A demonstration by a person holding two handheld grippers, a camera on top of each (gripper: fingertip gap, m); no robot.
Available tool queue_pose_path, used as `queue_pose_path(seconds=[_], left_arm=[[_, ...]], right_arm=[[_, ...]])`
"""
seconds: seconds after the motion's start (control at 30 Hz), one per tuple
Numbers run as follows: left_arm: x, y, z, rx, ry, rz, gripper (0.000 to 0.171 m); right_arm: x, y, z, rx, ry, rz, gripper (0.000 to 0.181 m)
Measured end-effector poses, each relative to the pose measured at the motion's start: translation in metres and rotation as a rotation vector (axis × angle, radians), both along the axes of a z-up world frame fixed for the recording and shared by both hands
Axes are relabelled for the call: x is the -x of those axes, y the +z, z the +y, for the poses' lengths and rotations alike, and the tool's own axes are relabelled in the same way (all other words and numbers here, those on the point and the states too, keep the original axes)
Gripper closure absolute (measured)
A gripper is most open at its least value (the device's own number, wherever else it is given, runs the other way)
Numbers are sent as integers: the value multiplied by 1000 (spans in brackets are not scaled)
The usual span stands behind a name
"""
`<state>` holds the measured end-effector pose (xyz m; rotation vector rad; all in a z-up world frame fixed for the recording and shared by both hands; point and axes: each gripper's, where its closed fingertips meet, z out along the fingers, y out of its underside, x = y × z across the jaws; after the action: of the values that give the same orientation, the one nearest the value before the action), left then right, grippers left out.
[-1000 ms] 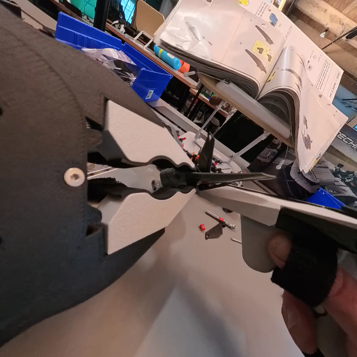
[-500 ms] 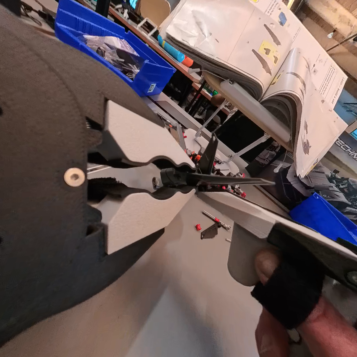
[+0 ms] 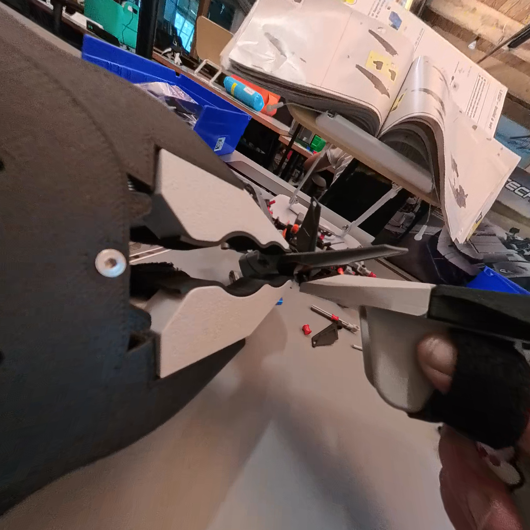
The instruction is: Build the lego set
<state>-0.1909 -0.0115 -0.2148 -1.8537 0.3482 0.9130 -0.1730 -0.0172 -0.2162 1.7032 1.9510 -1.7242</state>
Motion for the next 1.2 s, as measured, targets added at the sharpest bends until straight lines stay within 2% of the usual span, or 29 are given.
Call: queue_pose_path(seconds=[0.03, 0.1, 0.17, 0.23, 0.3, 0.37, 0.43, 0.57, 0.63, 1.0, 1.2], left_arm=[[1, 0, -1, -5, 4, -14, 160], [24, -1, -12, -10, 100, -41, 160], [15, 3, -9, -40, 30, -99, 161], [-8, -8, 2, 18, -39, -61, 161], [0, -2, 2, -12, -11, -85, 161], [7, 2, -1, -48, -6, -134, 161], [4, 2, 0, -54, -21, -164, 161], [3, 3, 0, -59, -17, -155, 161], [4, 3, 0, -60, -18, -162, 161], [0, -1, 1, 1, -16, -37, 160], [-3, -10, 5, 38, -2, -48, 161]], right_arm=[[-2, -2, 0, 36, -6, -14, 181], [-9, -14, 2, -39, -25, -21, 181], [-12, -8, -1, -31, -26, 19, 181], [-10, -1, 4, -14, -26, 56, 181], [-6, 3, 13, -89, -46, 121, 181], [-5, 2, 9, -182, -42, 149, 174], [-2, 6, 2, -205, -47, 177, 170], [6, 9, -1, -232, -92, 202, 169], [8, 7, 0, -274, -111, 207, 174], [7, 0, 2, -366, -106, 190, 176], [2, -11, 6, -385, -129, 166, 176]])
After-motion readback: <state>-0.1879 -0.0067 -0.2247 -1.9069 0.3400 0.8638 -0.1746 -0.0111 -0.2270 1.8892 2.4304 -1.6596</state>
